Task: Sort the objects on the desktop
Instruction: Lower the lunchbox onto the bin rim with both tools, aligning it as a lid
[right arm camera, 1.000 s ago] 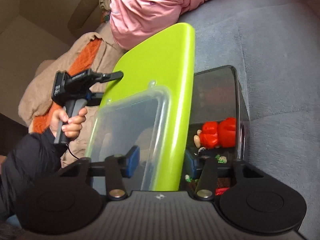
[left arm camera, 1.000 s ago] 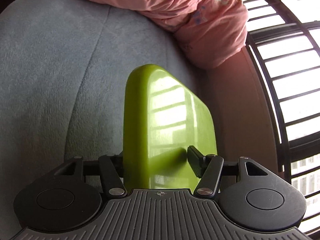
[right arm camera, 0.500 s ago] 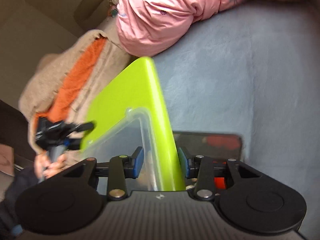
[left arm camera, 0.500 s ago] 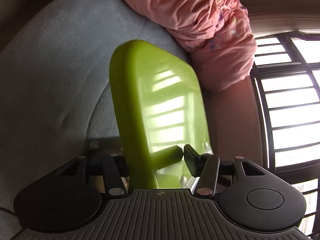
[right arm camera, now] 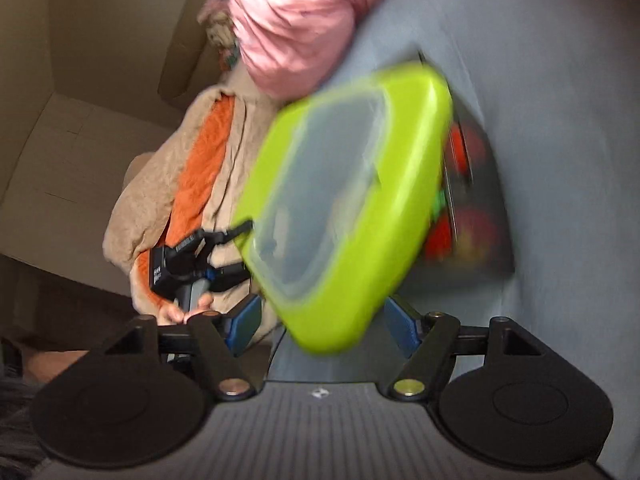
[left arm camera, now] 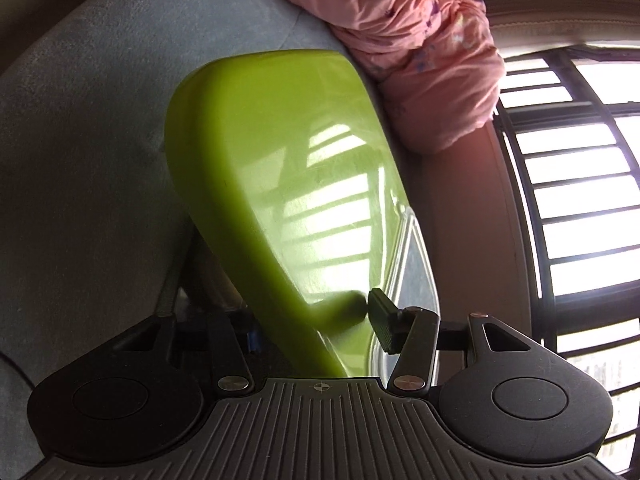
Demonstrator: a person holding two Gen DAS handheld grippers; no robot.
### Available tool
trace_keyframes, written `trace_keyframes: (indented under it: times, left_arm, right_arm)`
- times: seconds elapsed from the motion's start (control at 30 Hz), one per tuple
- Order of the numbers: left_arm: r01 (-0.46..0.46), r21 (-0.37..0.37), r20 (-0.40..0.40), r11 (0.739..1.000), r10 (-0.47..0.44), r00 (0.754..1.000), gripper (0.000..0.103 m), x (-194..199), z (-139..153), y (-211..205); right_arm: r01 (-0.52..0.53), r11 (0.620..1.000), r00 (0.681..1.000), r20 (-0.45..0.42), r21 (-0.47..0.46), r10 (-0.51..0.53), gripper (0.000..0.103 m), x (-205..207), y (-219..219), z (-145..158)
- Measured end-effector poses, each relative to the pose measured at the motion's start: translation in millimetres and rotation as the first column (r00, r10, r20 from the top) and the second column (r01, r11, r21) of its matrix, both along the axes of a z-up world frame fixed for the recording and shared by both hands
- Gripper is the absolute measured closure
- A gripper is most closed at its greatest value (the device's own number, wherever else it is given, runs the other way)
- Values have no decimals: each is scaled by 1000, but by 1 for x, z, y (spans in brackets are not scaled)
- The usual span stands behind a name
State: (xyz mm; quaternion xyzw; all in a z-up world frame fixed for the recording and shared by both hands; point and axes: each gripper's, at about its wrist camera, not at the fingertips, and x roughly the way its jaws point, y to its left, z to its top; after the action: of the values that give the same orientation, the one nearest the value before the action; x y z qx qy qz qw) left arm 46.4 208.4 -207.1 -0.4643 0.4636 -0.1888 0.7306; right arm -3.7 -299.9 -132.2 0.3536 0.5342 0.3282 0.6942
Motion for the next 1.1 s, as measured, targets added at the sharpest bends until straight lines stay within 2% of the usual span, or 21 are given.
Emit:
trace_keyframes:
  times: [0.03, 0.07, 0.13, 0.23, 0.27, 0.3, 0.33, 0.37, 0.47, 0.53, 0.6, 0.7, 0.73, 0.77, 0.8, 0.87, 1.0, 1.1]
  left_arm:
    - [13, 4, 7, 1000, -13, 1000, 47, -8, 2, 2]
    - [23, 19, 16, 1000, -23, 1000, 45, -15, 5, 3]
    - [30, 72, 36, 997, -32, 999, 34, -30, 12, 9]
    - [41, 66, 68, 997, -45, 997, 31, -45, 23, 26]
    - [24, 49, 89, 999, -29, 996, 30, -47, 27, 37]
    - [-12, 23, 109, 1000, 9, 994, 24, -47, 30, 50]
    - [-58, -6, 117, 998, 58, 991, 15, -43, 31, 64]
    - [-106, -37, 122, 994, 109, 987, 10, -38, 30, 79]
    - [-229, -95, 99, 969, 238, 966, 8, -8, 21, 115]
    - [-210, -99, 75, 973, 218, 973, 6, 23, 11, 122]
    - [-153, -67, 43, 986, 157, 987, 6, 52, 3, 116]
    - [-16, 16, 6, 1000, 15, 1000, 5, 84, 5, 84]
    - [6, 82, 21, 997, -8, 1000, 6, 86, 13, 71]
    - [19, 158, 44, 987, -26, 999, 6, 85, 21, 59]
    - [30, 234, 66, 972, -46, 997, 17, 83, 30, 46]
    - [20, 370, 81, 929, -54, 995, 23, 70, 46, 30]
    - [-47, 339, 102, 940, 13, 995, 34, 24, 58, 27]
    - [-51, 290, 87, 956, 26, 996, 34, -6, 49, 17]
  right_arm:
    - [3, 999, 999, -55, 45, -1, 38, 0, -2, -14]
    - [24, 997, 997, -69, 74, -19, 37, 1, -5, -23]
    - [17, 997, 999, -51, 76, -13, 36, 9, -3, -35]
    - [-7, 995, 997, -71, 99, 14, 36, 14, 6, -50]
    - [-9, 993, 997, -74, 118, 17, 36, 13, 8, -54]
    - [-12, 992, 998, -65, 123, 20, 36, 14, 11, -55]
    - [-15, 992, 998, -55, 126, 22, 36, 16, 14, -56]
    - [-18, 992, 999, -43, 125, 24, 36, 16, 16, -57]
    - [-18, 991, 999, -43, 134, 24, 37, 19, 21, -60]
    - [-6, 991, 999, -48, 134, 13, 37, 19, 22, -62]
    - [3, 991, 999, -50, 131, 4, 37, 18, 23, -62]
    - [12, 993, 999, -47, 117, -7, 40, 18, 24, -62]
    - [12, 994, 999, -45, 112, -7, 44, 18, 25, -62]
    - [8, 993, 999, -41, 121, -3, 52, 19, 26, -62]
    - [7, 991, 999, -36, 133, -2, 62, 19, 27, -61]
    - [4, 991, 1000, -18, 134, -2, 64, 18, 27, -55]
    - [-3, 993, 999, 42, 115, -2, 63, 20, 13, -29]
    - [9, 997, 996, 91, 72, -16, 63, 27, -10, -2]
